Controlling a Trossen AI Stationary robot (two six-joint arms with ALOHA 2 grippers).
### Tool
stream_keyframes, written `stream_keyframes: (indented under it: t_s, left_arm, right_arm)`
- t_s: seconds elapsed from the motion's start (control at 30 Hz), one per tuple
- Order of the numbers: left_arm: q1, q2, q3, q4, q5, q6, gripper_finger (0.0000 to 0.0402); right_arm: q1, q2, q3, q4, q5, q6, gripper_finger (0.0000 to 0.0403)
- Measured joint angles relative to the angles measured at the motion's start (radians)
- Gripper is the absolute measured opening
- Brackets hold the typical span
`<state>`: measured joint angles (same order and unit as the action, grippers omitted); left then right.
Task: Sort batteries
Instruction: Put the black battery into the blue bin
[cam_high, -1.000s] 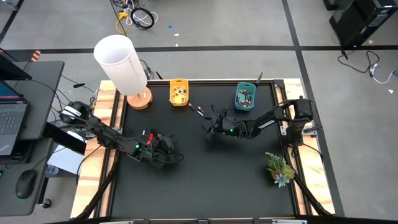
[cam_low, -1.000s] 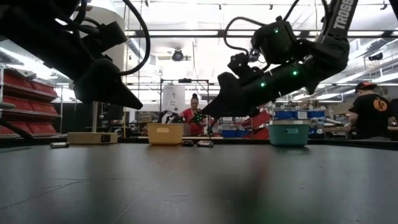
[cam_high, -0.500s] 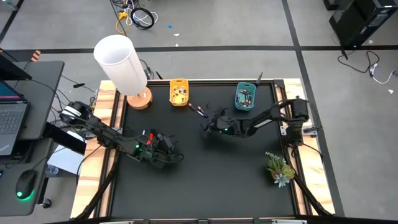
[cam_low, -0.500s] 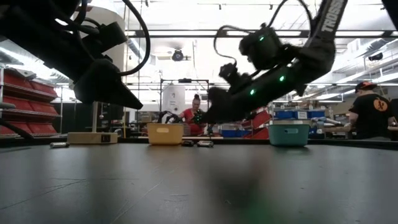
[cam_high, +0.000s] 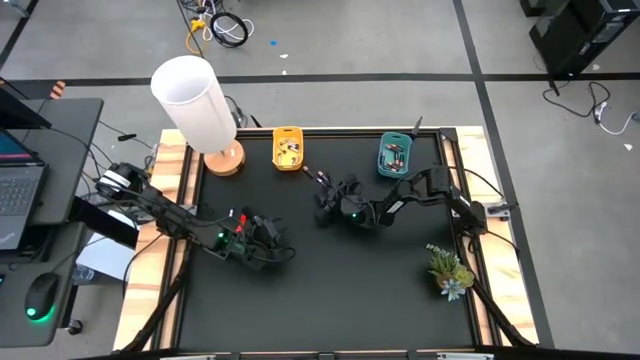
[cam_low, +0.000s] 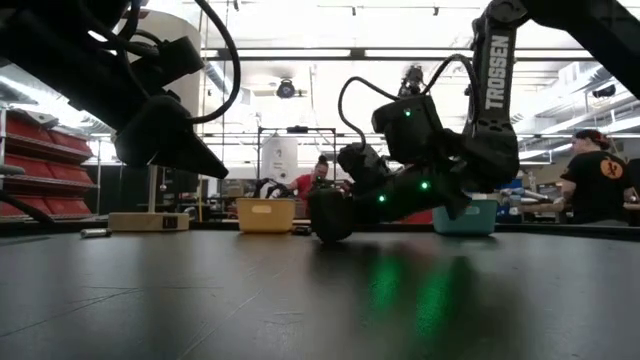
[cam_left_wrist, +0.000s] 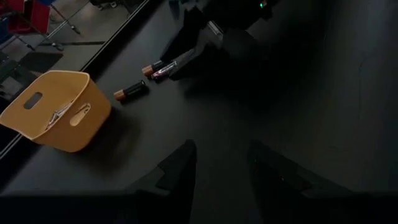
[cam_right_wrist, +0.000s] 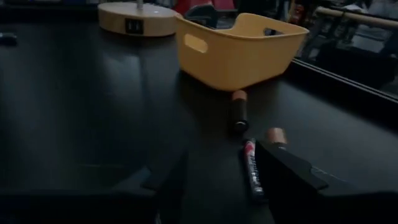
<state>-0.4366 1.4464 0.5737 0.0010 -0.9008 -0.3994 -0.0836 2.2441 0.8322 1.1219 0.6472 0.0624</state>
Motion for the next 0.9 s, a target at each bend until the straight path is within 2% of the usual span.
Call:
stream_keyframes:
  t_s: [0.27,0.43,0.53,0.77,0.9]
  left_arm:
    - [0.000,0.000,0.000,-0.001,-0.004,0.004,0.0147]
    - [0.000,0.000,0.000,-0.004,-0.017,0.005,0.0147]
    - [0.000,0.000,0.000,-0.004,-0.018,0.004,0.0147]
    - [0.000,0.000,0.000,-0.011,-0.017,0.003,0.0147]
    - [0.000,0.000,-0.001,-0.026,-0.017,0.003,0.0147]
  right_arm:
    - [0.007,-0.001,-0.002,0.004,0.036,-0.022,0.0177]
    - [-0.039,-0.011,0.011,-0.085,-0.110,0.069,0.0163]
    - [-0.049,-0.014,0.023,-0.138,-0.114,0.119,0.0154]
    - [-0.022,-0.020,0.021,-0.124,-0.100,0.091,0.0140]
    - [0.018,-0.047,0.020,-0.128,-0.099,-0.031,0.0134]
